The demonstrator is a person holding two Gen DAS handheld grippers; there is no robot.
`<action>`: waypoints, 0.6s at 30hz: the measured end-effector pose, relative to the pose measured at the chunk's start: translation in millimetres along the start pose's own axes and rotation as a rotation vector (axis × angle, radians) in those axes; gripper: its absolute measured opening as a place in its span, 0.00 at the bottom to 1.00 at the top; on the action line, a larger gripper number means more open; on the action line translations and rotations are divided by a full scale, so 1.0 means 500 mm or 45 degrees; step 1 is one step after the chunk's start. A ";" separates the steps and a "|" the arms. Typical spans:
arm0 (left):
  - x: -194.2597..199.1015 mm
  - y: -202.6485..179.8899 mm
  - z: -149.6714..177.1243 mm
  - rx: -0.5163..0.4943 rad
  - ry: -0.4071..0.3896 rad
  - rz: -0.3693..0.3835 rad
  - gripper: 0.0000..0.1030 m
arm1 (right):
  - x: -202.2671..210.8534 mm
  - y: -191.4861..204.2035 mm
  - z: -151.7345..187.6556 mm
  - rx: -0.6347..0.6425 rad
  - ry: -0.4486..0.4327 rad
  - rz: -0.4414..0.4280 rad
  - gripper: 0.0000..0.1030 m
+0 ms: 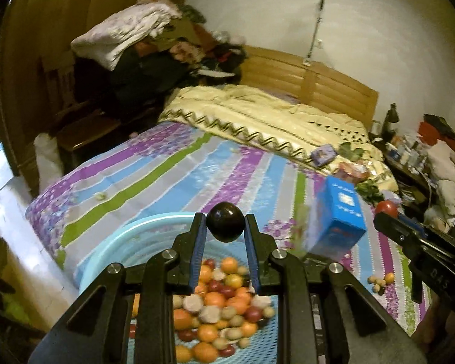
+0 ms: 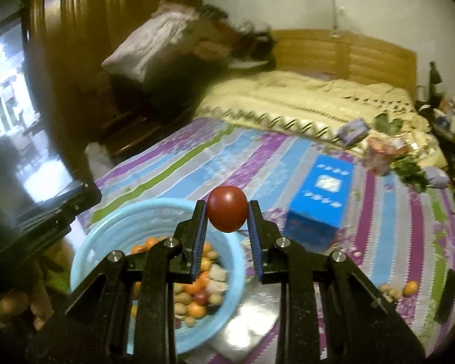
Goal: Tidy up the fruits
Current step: 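Carry the plum and tomato in both tools over the light-blue basket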
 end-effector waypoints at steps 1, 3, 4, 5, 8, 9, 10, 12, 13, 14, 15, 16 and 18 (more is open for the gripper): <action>-0.002 0.017 -0.002 0.013 0.011 -0.009 0.25 | -0.013 0.012 -0.002 0.002 0.024 -0.037 0.26; -0.011 0.046 -0.002 0.028 0.041 -0.034 0.25 | -0.034 0.027 -0.003 0.000 0.068 -0.091 0.26; -0.015 0.056 -0.002 0.032 0.054 -0.040 0.25 | -0.041 0.034 -0.003 0.000 0.085 -0.111 0.26; -0.020 0.067 -0.002 0.038 0.071 -0.048 0.25 | -0.051 0.043 -0.001 0.001 0.111 -0.135 0.26; -0.037 0.099 0.003 0.053 0.120 -0.079 0.25 | -0.076 0.067 0.006 0.007 0.180 -0.186 0.26; -0.042 0.105 0.005 0.059 0.133 -0.082 0.25 | -0.086 0.074 0.012 0.018 0.208 -0.193 0.26; -0.049 0.114 0.008 0.060 0.147 -0.089 0.25 | -0.093 0.079 0.017 0.024 0.229 -0.202 0.26; -0.063 0.127 0.015 0.060 0.179 -0.101 0.25 | -0.104 0.093 0.022 0.030 0.261 -0.218 0.26; -0.069 0.133 0.020 0.063 0.196 -0.105 0.25 | -0.112 0.098 0.028 0.033 0.284 -0.231 0.26; -0.077 0.138 0.025 0.066 0.215 -0.108 0.25 | -0.118 0.103 0.031 0.034 0.299 -0.240 0.26; -0.083 0.141 0.030 0.066 0.228 -0.114 0.25 | -0.124 0.106 0.035 0.037 0.317 -0.249 0.26; -0.090 0.145 0.036 0.064 0.246 -0.119 0.25 | -0.130 0.110 0.038 0.039 0.334 -0.257 0.26; -0.101 0.149 0.045 0.063 0.275 -0.125 0.25 | -0.139 0.114 0.042 0.038 0.357 -0.268 0.26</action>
Point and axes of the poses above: each gripper's, at about its wrist camera, not at the fingertips, and x roughly against the way its jaws point, y to its left, z to its underside, the point moved 4 cm from there along -x, roughly the way its jaws point, and after that the axes turned 13 degrees about x, right-handed, at the moved point
